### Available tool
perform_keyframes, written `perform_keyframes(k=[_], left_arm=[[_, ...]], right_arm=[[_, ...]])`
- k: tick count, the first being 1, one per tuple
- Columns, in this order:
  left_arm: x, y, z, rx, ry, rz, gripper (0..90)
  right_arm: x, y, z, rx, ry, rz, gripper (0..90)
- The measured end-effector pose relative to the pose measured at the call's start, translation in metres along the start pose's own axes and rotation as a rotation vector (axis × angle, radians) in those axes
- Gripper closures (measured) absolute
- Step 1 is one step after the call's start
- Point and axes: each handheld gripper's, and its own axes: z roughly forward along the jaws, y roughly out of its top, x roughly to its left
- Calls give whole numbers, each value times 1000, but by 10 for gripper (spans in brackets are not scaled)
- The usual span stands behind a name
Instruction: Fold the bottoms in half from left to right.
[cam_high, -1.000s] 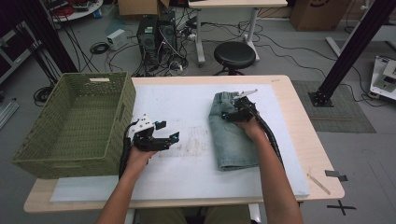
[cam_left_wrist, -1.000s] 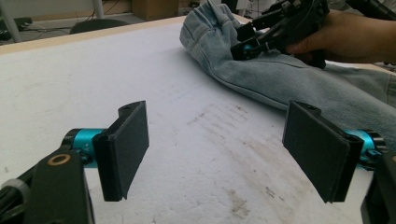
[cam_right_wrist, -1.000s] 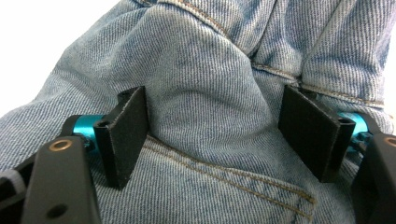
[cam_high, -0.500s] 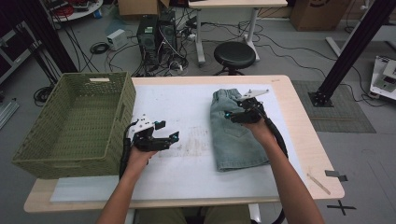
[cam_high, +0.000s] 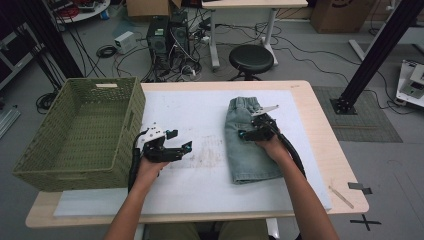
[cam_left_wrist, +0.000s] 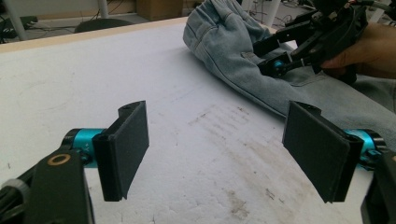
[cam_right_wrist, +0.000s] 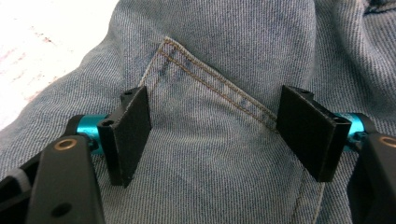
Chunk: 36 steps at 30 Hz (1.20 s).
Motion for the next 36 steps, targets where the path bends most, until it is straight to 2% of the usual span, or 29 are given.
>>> perform_keyframes(k=[6, 7, 9, 10, 13, 15, 19, 21, 26, 27, 31, 33, 36], left_arm=[[1, -1, -1, -4, 2, -2, 228], [2, 0, -1, -10, 3, -5, 228], [2, 0, -2, -10, 3, -3, 228], [2, 0, -2, -11, 4, -6, 228], [2, 0, -2, -10, 5, -3, 228], [1, 0, -2, -9, 4, 0, 228], [0, 0, -3, -7, 4, 1, 228], [-1, 0, -2, -5, 2, 4, 228], [-3, 0, -1, -8, 0, 2, 228], [-3, 0, 0, -5, -3, 4, 228], [-5, 0, 2, 0, -8, 6, 228], [-6, 1, 1, -5, -7, 5, 228], [-6, 1, 2, -6, -6, 2, 228]], right_arm=[[1, 1, -5, -18, -6, -4, 265], [2, 3, -12, -46, 3, 7, 253], [2, 4, -17, -59, 15, 4, 254], [5, 3, -26, -81, 25, -19, 263], [8, 1, -36, -99, 34, -30, 300], [9, -2, -40, -83, 56, -49, 370], [12, -7, -38, -50, 59, -57, 356], [13, -12, -33, -23, 53, -55, 352], [15, -15, -27, 1, 41, -63, 353], [17, -16, -24, 13, 27, -75, 353], [21, -19, -23, 11, 2, -79, 345], [19, -18, -28, 2, 17, -67, 317], [19, -19, -42, -40, 41, -51, 316]])
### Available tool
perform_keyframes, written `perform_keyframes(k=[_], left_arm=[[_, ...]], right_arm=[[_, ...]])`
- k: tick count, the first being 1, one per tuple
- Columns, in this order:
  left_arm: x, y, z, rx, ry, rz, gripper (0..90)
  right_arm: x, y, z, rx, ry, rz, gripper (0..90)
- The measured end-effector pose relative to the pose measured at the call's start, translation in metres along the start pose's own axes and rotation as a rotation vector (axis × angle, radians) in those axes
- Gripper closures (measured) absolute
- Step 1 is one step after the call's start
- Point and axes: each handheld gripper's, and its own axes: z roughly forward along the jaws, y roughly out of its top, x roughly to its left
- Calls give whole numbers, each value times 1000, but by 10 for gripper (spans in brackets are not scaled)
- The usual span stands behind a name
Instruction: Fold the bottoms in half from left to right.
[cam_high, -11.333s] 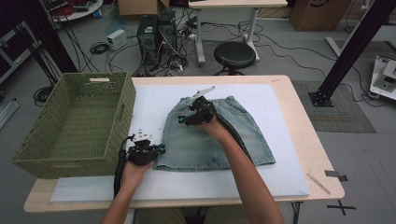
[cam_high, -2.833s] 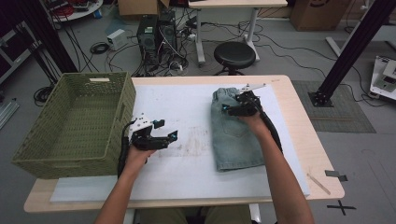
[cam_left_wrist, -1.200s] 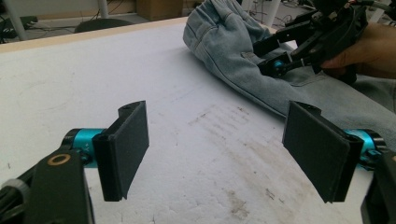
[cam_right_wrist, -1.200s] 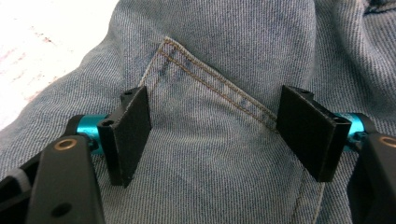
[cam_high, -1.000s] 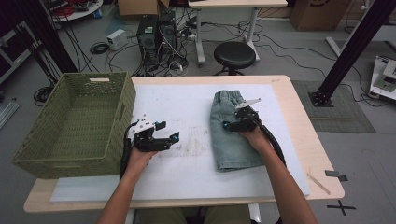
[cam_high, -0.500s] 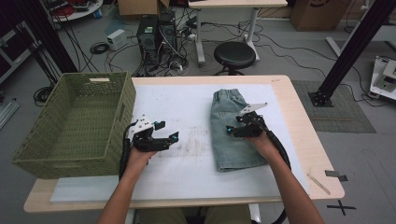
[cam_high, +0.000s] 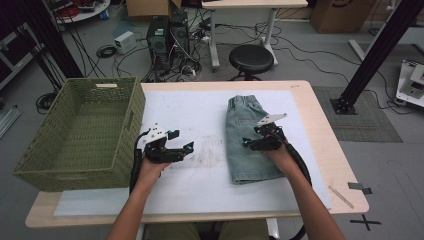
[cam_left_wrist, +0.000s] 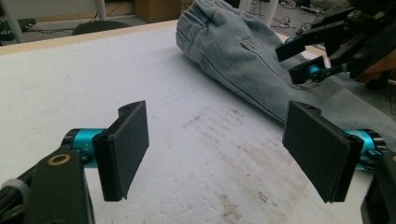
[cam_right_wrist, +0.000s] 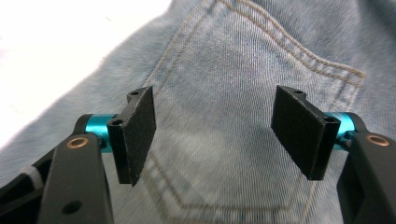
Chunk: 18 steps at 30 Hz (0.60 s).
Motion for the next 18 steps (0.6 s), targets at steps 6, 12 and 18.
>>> perform_keyframes(k=[6, 12, 18], left_arm=[[-3, 1, 3, -1, -3, 3, 228], [-5, 1, 5, 0, -5, 6, 228], [-5, 1, 5, 1, -3, 4, 228]], right_arm=[[8, -9, -17, -9, 37, -27, 341], [19, -23, -16, 63, 42, -77, 348], [22, -28, -9, 100, 18, -110, 350]])
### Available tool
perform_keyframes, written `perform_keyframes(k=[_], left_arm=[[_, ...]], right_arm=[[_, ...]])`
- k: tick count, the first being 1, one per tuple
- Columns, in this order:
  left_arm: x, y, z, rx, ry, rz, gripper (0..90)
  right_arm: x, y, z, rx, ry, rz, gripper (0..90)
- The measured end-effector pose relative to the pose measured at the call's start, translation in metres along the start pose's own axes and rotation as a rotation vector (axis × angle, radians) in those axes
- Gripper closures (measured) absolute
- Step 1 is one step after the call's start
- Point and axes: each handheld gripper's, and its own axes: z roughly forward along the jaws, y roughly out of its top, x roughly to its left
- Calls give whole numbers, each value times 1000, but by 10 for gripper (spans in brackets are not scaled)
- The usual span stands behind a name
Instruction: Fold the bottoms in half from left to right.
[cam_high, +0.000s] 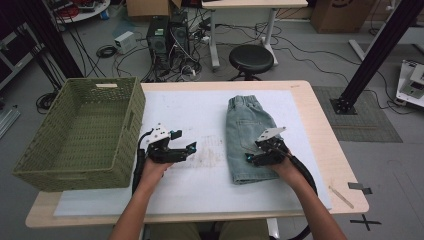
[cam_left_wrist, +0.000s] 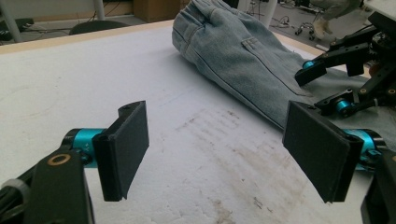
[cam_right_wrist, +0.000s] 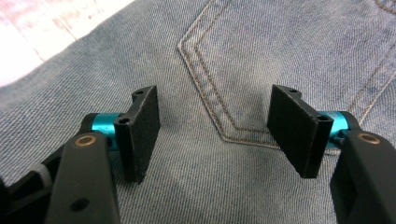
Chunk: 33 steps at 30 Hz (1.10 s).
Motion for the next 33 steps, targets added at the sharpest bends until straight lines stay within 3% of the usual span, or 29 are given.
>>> perform_keyframes(k=[3, 5, 6, 8, 13, 19, 25, 28, 29, 33], left_arm=[[0, 0, 0, -1, 0, 0, 228], [1, 0, -1, -4, 2, -3, 228], [1, 0, -1, -4, 2, -3, 228], [2, 0, -2, -8, 3, -9, 228], [2, 0, -1, -7, 2, -7, 228], [2, 3, -2, -7, -1, -5, 228], [1, 6, -3, -14, 2, -3, 228], [2, 6, -4, -15, 3, -4, 228], [2, 6, -4, -14, 4, -3, 228], [1, 7, -4, -14, 3, -1, 228]], right_arm=[[0, 0, -3, -8, 3, 8, 347], [-3, -3, -17, -58, 6, 40, 346], [-3, -3, -17, -58, 6, 40, 346], [-7, -13, -33, -90, 2, 65, 358], [-11, -35, -44, -56, -16, 74, 425], [-16, -55, -42, -17, -24, 84, 458], [-15, -58, -45, -18, -23, 92, 478], [-18, -61, -55, -37, -17, 100, 524], [-21, -66, -63, -47, -14, 103, 627], [-24, -77, -67, -39, -28, 109, 662]])
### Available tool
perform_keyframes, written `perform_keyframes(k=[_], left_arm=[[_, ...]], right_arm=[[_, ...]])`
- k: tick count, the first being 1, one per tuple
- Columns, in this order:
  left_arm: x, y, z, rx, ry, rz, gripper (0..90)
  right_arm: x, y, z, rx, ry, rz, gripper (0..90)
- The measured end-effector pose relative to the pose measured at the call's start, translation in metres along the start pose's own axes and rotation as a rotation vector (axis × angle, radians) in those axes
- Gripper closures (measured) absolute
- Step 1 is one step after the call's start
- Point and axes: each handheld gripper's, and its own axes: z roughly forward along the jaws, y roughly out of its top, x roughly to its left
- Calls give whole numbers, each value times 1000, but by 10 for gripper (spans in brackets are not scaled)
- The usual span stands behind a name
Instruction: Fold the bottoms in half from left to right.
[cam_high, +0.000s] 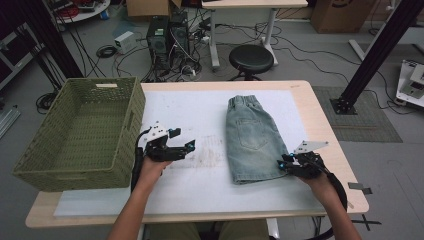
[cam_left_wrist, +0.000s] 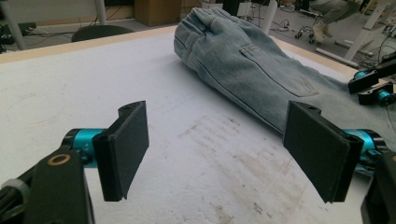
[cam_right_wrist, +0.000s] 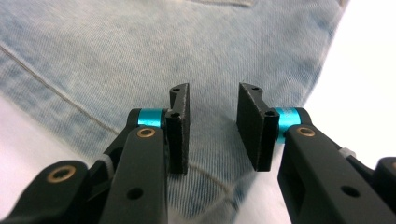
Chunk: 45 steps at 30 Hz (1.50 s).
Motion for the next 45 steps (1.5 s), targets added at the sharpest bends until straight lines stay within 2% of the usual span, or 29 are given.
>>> perform_keyframes(k=[3, 4, 6, 7, 9, 10, 12, 13, 15, 16, 17, 22, 23, 24, 25, 27, 28, 29, 31, 32, 34, 37, 38, 40, 45], left_arm=[[0, 0, -1, -2, 0, -3, 228], [0, 0, -1, -4, 0, -3, 228], [1, 0, -2, -2, 3, 0, 228], [1, 0, -2, -1, 3, -1, 228], [1, 0, -2, -3, 3, -2, 228], [1, 0, -2, -1, 4, 1, 228], [1, 0, -2, -3, 4, 1, 228], [1, 0, -2, -3, 4, 1, 228], [1, 0, -1, -1, 3, -1, 228], [1, 0, -1, -1, 3, -1, 228], [1, 0, -1, 2, 1, 1, 228], [1, 0, -1, -2, -6, 1, 228], [1, 0, -1, -2, -6, 1, 228], [2, -1, -2, -2, -7, 2, 228], [2, -1, -2, -2, -7, 2, 228], [3, -2, -3, -2, -6, -1, 228], [3, -2, -3, -2, -6, -1, 228], [3, -2, -3, 0, -8, -2, 228], [2, -2, -2, 2, -10, 1, 228], [2, -3, -2, 6, -11, 2, 228], [2, -4, -2, 11, -13, 4, 228], [2, -4, -2, 12, -12, 2, 228], [2, -4, -3, 12, -10, 2, 228], [2, -3, -3, 10, -9, 2, 228], [3, -2, -4, 10, -5, 4, 228]], right_arm=[[0, -5, 1, -5, -5, 6, 662], [1, -10, 2, -31, -11, 12, 662], [0, -12, 2, -43, -4, 25, 659], [-1, -11, 2, -44, -1, 26, 643], [-1, -6, 0, -57, 9, 41, 526], [-1, -3, -1, -72, 14, 52, 495], [0, 6, -3, -118, 20, 48, 476], [0, 6, -3, -118, 20, 48, 476], [0, 23, -2, -184, 15, 42, 388], [0, 23, -2, -184, 15, 42, 388], [0, 38, 4, -203, 7, 38, 352], [-4, 72, 25, -200, -1, 58, 224], [-4, 72, 25, -200, -1, 58, 224], [-6, 84, 33, -211, -11, 76, 206], [-6, 84, 33, -211, -11, 76, 206], [-9, 104, 48, -207, -18, 69, 206], [-9, 104, 48, -207, -18, 69, 206], [-10, 117, 59, -189, -29, 55, 206], [-11, 124, 65, -181, -31, 46, 207], [-13, 133, 76, -164, -29, 37, 207], [-14, 142, 88, -161, -23, 35, 207], [-15, 145, 98, -140, -31, 24, 209], [-16, 145, 109, -106, -35, 22, 209], [-19, 142, 117, -74, -36, 24, 209], [-21, 137, 126, -37, -38, 16, 209]])
